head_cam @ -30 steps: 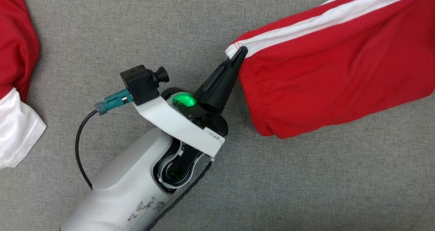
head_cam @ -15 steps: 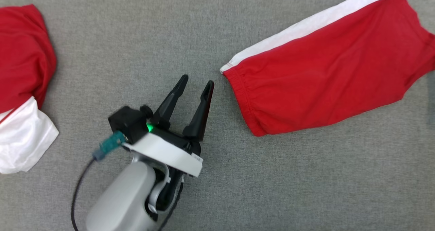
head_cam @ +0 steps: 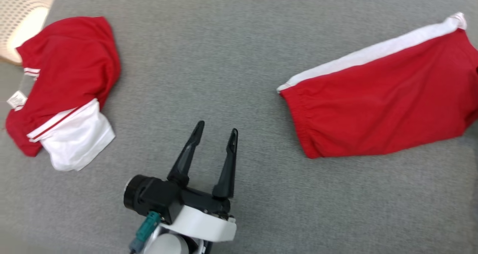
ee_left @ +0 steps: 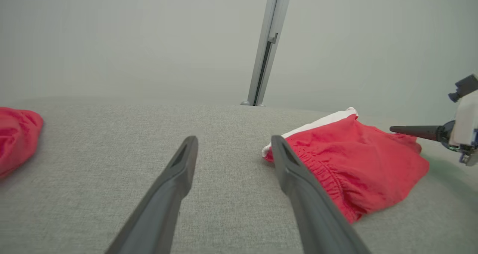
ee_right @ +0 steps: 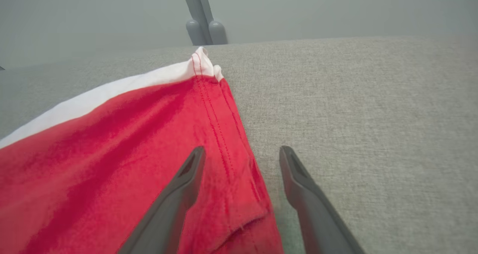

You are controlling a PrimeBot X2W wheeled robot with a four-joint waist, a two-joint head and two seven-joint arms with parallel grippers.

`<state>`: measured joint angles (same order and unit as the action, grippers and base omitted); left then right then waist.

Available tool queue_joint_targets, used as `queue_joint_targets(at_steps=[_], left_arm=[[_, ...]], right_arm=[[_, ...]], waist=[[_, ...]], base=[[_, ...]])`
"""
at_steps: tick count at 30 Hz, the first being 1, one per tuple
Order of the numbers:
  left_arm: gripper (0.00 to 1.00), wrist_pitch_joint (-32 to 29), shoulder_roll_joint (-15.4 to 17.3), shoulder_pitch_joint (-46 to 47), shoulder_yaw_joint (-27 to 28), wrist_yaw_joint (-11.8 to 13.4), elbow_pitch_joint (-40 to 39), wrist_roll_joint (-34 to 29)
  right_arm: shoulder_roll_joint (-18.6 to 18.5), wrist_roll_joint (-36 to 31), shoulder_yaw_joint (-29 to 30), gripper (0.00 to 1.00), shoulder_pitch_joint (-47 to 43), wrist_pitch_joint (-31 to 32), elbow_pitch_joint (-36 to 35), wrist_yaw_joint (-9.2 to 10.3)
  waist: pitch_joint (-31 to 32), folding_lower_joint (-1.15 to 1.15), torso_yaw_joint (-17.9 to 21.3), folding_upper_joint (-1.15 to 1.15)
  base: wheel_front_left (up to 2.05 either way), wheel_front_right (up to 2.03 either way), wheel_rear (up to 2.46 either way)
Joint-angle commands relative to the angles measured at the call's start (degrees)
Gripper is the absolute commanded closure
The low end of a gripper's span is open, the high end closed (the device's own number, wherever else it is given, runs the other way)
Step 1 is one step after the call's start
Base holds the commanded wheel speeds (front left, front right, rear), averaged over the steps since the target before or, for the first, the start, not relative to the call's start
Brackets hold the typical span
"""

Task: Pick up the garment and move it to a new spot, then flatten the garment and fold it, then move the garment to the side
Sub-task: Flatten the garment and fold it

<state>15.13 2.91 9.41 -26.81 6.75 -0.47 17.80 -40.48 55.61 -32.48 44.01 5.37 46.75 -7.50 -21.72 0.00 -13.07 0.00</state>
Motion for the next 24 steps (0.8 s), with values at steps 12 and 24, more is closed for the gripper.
queue_joint_targets(at_steps=[12, 24], left_arm=[[0.0, 0.0, 0.1, -0.4, -3.3, 3.1, -1.4, -0.5], [0.0, 0.0, 0.1, -1.2, -1.4, 1.6, 0.4, -1.7]], right_arm=[[5.2, -4.6, -3.7, 0.25, 4.1, 8.1, 16.4, 0.02], [2.7, -2.6, -4.6, 1.0, 0.2, 2.7, 13.5, 0.15]], waist=[[-0.3, 0.0, -4.0, 0.0], [3.5, 0.0, 3.5, 0.0]], base=[[0.0, 0.0, 0.0], [0.0, 0.0, 0.0]])
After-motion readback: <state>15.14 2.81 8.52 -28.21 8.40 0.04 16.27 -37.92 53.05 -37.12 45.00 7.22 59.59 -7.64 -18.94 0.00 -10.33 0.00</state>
